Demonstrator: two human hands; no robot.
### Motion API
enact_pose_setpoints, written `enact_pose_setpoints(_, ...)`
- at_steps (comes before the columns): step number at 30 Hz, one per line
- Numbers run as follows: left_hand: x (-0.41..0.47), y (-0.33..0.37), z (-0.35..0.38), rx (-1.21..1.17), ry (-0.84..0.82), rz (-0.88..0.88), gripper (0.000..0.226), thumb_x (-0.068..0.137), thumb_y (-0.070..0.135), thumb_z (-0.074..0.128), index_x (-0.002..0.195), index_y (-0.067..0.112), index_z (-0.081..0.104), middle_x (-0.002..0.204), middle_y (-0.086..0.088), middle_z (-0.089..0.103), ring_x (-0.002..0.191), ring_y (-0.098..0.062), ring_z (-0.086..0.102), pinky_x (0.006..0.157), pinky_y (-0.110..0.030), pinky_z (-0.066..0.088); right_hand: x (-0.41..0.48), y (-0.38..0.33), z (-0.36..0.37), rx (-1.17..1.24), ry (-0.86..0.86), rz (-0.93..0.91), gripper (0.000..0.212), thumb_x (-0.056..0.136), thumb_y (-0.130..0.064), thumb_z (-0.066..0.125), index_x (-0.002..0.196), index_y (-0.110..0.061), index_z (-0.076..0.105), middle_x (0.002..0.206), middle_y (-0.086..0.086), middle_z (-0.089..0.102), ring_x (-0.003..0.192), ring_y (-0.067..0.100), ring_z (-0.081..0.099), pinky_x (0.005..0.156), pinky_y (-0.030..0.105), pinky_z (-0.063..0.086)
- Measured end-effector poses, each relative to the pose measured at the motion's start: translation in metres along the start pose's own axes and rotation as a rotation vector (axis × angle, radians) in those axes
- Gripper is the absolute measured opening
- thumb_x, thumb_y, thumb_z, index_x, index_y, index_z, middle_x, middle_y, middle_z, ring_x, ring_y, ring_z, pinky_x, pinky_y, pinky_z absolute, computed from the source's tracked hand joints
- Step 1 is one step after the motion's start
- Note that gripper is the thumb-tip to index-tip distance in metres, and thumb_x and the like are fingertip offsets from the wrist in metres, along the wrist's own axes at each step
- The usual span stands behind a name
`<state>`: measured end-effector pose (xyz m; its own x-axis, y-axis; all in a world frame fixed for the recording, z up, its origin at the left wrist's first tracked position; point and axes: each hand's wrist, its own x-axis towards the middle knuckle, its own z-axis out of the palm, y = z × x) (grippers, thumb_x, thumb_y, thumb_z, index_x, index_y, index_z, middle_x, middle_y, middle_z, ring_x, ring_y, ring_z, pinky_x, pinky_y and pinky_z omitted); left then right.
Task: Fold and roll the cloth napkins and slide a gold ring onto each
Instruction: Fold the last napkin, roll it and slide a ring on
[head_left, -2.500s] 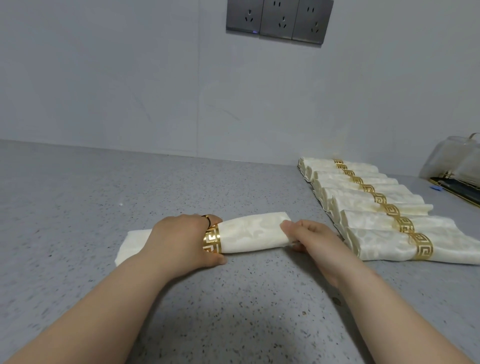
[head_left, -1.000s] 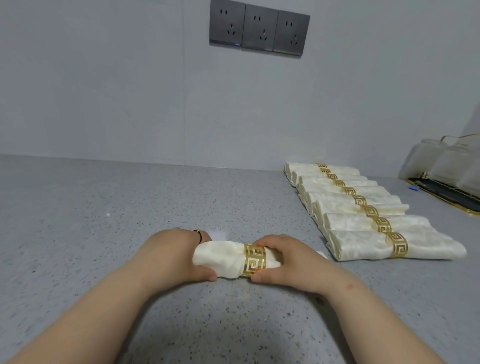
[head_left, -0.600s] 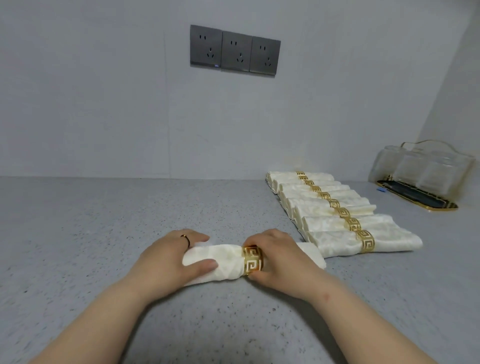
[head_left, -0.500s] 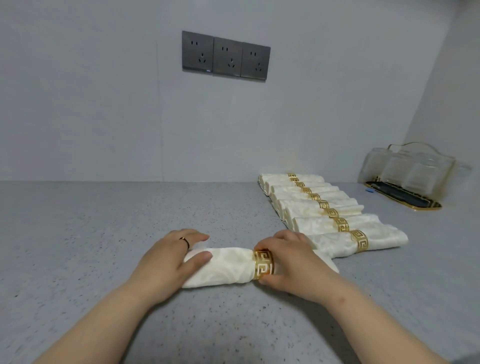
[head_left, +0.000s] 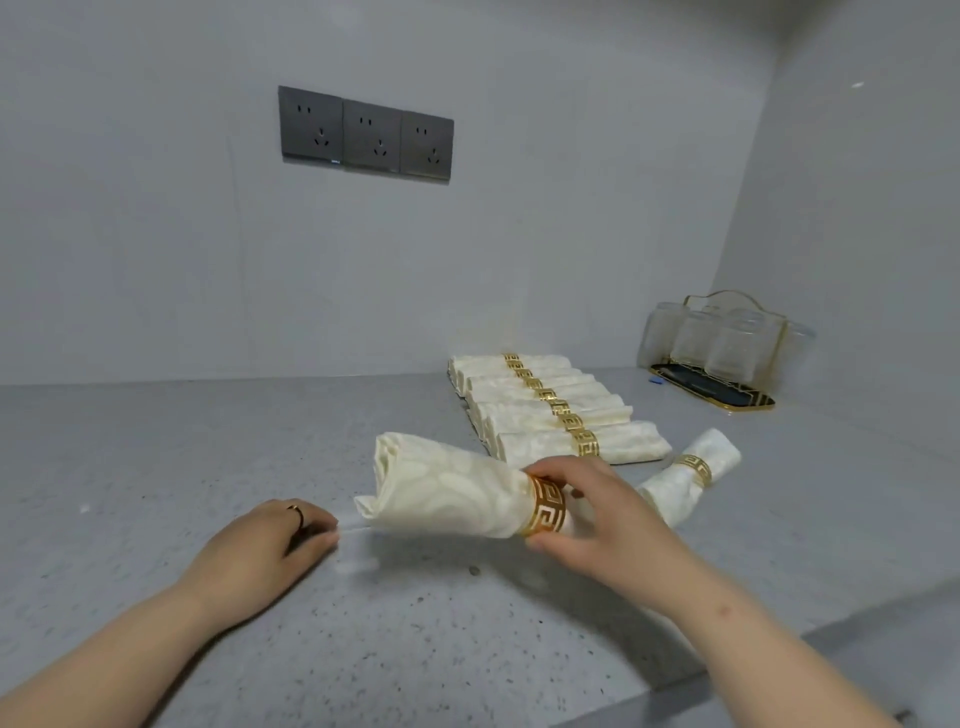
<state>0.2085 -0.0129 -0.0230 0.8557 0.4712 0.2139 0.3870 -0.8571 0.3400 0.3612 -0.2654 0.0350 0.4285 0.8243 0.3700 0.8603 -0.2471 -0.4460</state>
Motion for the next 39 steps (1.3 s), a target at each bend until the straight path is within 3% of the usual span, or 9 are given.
enact_pose_setpoints(4, 0.008, 0.042, 0.0, -0.136, 0.054, 0.005, 0.008, 0.091, 0.031, 0.052, 0.099, 0.033, 0.054, 0.093, 0.015, 0.052, 0.091, -0.006, 0.051, 0.074, -0.019, 0.034, -0.017, 0.008, -0.031, 0.014, 0.067, 0.006, 0.052, 0.075, -0.026, 0.072, 0.094, -0.057, 0.035, 0.107, -0.025, 0.043, 0.1, -0.017, 0.04, 0.084, -0.003, 0.029)
enact_pose_setpoints(11, 0.047, 0.163, 0.034, -0.257, -0.065, 0.164, 0.025, 0.091, 0.024, 0.05, 0.115, 0.026, 0.056, 0.114, 0.007, 0.057, 0.107, -0.015, 0.054, 0.072, -0.02, 0.042, -0.054, 0.061, -0.081, -0.227, 0.101, 0.161, 0.044, 0.077, -0.024, 0.07, 0.11, -0.041, 0.047, 0.108, -0.008, 0.049, 0.099, 0.001, 0.038, 0.084, 0.011, 0.029)
enact_pose_setpoints(16, 0.067, 0.204, 0.072, -0.341, -0.151, 0.223, 0.037, 0.091, 0.022, 0.048, 0.127, 0.028, 0.051, 0.124, 0.004, 0.058, 0.111, -0.013, 0.053, 0.094, -0.025, 0.042, -0.078, 0.109, -0.089, -0.364, 0.065, 0.27, 0.041, 0.082, -0.029, 0.065, 0.116, -0.038, 0.044, 0.107, -0.015, 0.049, 0.1, -0.002, 0.031, 0.085, 0.014, 0.028)
enact_pose_setpoints(24, 0.092, 0.247, 0.103, -0.46, -0.013, 0.131, 0.029, 0.088, 0.034, 0.055, 0.115, 0.024, 0.056, 0.117, 0.004, 0.058, 0.103, -0.012, 0.054, 0.085, -0.023, 0.041, -0.1, 0.155, -0.095, -0.401, 0.1, 0.345, 0.046, 0.084, -0.03, 0.062, 0.126, -0.033, 0.044, 0.114, -0.012, 0.043, 0.107, 0.001, 0.036, 0.089, 0.011, 0.026)
enact_pose_setpoints(28, 0.099, 0.256, 0.108, -0.461, 0.064, 0.056, 0.048, 0.079, 0.043, 0.065, 0.119, 0.021, 0.049, 0.121, 0.003, 0.053, 0.103, -0.013, 0.053, 0.081, -0.025, 0.042, -0.107, 0.166, -0.091, -0.386, 0.134, 0.349, 0.047, 0.082, -0.026, 0.064, 0.125, -0.032, 0.046, 0.109, -0.013, 0.04, 0.1, -0.001, 0.033, 0.087, 0.012, 0.024)
enact_pose_setpoints(31, 0.106, 0.256, 0.111, -0.423, 0.046, 0.133, 0.067, 0.078, 0.037, 0.069, 0.135, 0.024, 0.036, 0.139, 0.006, 0.041, 0.122, -0.014, 0.046, 0.095, -0.026, 0.04, -0.109, 0.177, -0.083, -0.375, 0.195, 0.304, 0.049, 0.072, -0.012, 0.074, 0.117, -0.024, 0.057, 0.103, -0.005, 0.048, 0.1, 0.012, 0.049, 0.085, 0.02, 0.031)
enact_pose_setpoints(33, 0.111, 0.256, 0.112, -0.292, -0.002, 0.203, 0.061, 0.083, 0.035, 0.063, 0.137, 0.026, 0.037, 0.141, 0.007, 0.04, 0.126, -0.013, 0.042, 0.099, -0.023, 0.036, -0.108, 0.182, -0.079, -0.382, 0.227, 0.275, 0.053, 0.064, -0.007, 0.08, 0.111, -0.022, 0.062, 0.098, -0.004, 0.052, 0.094, 0.017, 0.056, 0.08, 0.023, 0.035)
enact_pose_setpoints(36, 0.117, 0.258, 0.113, -0.22, -0.017, 0.178, 0.046, 0.088, 0.03, 0.057, 0.132, 0.025, 0.044, 0.133, 0.003, 0.049, 0.12, -0.015, 0.046, 0.094, -0.023, 0.037, -0.105, 0.188, -0.073, -0.537, 0.222, 0.155, 0.068, 0.037, -0.012, 0.092, 0.098, -0.022, 0.063, 0.085, -0.005, 0.064, 0.079, 0.014, 0.066, 0.06, 0.014, 0.038)
enact_pose_setpoints(39, 0.12, 0.256, 0.115, -0.274, 0.02, 0.119, 0.032, 0.091, 0.018, 0.051, 0.123, 0.021, 0.052, 0.123, -0.001, 0.057, 0.111, -0.017, 0.053, 0.083, -0.02, 0.038, -0.099, 0.189, -0.067, -0.59, 0.287, 0.059, 0.081, 0.027, -0.015, 0.094, 0.096, -0.025, 0.053, 0.083, -0.009, 0.068, 0.085, 0.009, 0.058, 0.055, 0.011, 0.041)
